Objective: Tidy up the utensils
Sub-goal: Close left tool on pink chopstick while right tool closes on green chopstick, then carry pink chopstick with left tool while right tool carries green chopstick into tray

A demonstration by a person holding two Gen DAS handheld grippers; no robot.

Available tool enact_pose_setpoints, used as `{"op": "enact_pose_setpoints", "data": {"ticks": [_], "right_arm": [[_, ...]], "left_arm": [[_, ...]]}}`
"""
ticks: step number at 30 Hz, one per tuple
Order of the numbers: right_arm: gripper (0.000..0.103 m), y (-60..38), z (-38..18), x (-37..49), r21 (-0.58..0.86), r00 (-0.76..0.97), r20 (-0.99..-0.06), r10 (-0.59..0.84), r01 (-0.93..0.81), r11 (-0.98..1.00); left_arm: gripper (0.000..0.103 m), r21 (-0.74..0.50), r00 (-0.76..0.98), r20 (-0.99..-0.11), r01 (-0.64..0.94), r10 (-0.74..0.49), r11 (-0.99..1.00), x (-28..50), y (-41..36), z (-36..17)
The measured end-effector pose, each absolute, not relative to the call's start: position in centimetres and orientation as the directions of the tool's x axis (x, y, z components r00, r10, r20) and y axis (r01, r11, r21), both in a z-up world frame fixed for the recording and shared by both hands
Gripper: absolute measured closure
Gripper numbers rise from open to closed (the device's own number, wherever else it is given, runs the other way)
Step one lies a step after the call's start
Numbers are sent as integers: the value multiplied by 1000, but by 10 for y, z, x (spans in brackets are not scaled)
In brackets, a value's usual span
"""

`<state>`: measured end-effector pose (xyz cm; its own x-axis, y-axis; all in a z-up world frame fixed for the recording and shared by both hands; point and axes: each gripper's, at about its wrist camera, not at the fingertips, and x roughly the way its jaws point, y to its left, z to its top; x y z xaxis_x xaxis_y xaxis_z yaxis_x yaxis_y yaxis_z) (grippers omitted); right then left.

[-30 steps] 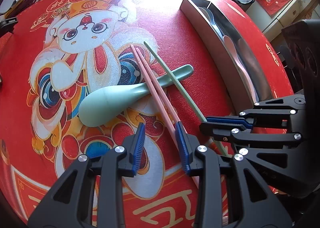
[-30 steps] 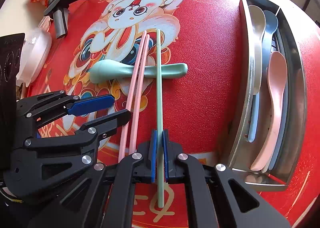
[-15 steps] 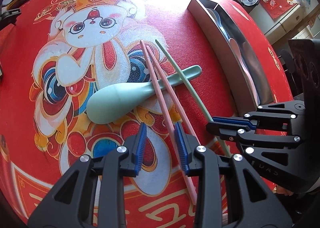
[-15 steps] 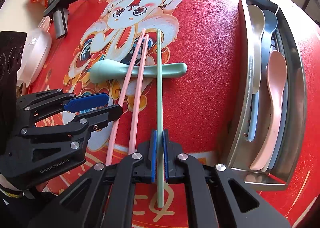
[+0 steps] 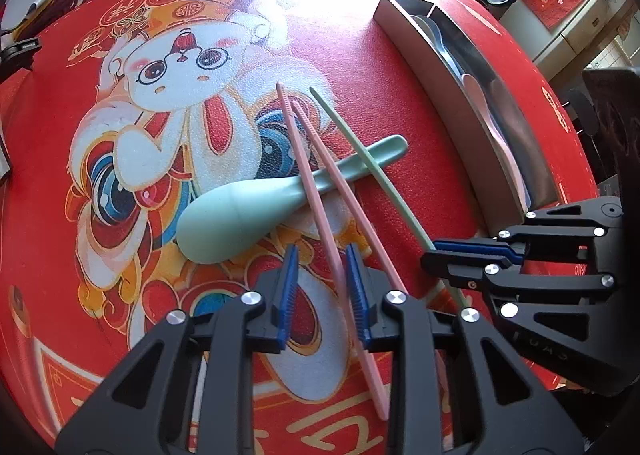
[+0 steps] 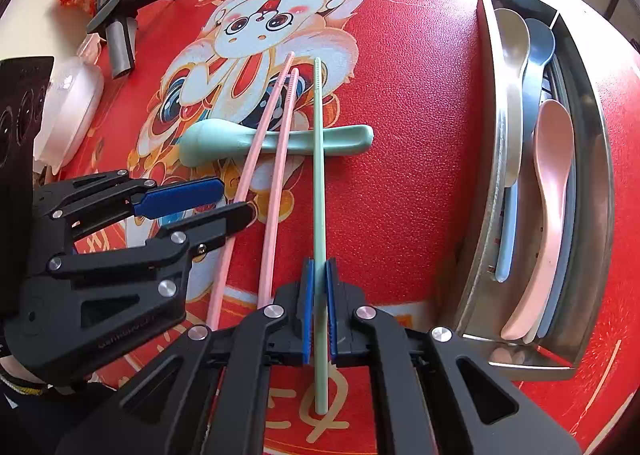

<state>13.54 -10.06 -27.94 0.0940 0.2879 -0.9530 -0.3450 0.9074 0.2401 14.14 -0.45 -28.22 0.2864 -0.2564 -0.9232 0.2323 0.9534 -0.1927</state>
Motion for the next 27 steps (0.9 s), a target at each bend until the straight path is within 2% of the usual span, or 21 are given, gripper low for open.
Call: {"op": "enact_pose_setpoints", "data": {"ticks": [4, 10, 18, 27], "right_arm": [[97, -98, -279, 135, 225, 98, -956, 276, -357, 907], [96, -92, -280, 135, 191, 109, -962, 250, -385, 903], [96, -87, -281, 135, 163, 123, -965, 233, -417, 894], [96, -85, -280, 131, 135, 148, -964, 219, -436, 890]], "left_arm": [[90, -204, 288, -922, 204, -258, 957, 149, 3, -285], [90, -224, 294, -915, 199, -276, 954, 150, 9, -286], [90, -381, 292, -872, 101, -394, 919, 143, 38, -290], [90, -331, 332, -871, 151, -363, 932, 127, 38, -287]]}}
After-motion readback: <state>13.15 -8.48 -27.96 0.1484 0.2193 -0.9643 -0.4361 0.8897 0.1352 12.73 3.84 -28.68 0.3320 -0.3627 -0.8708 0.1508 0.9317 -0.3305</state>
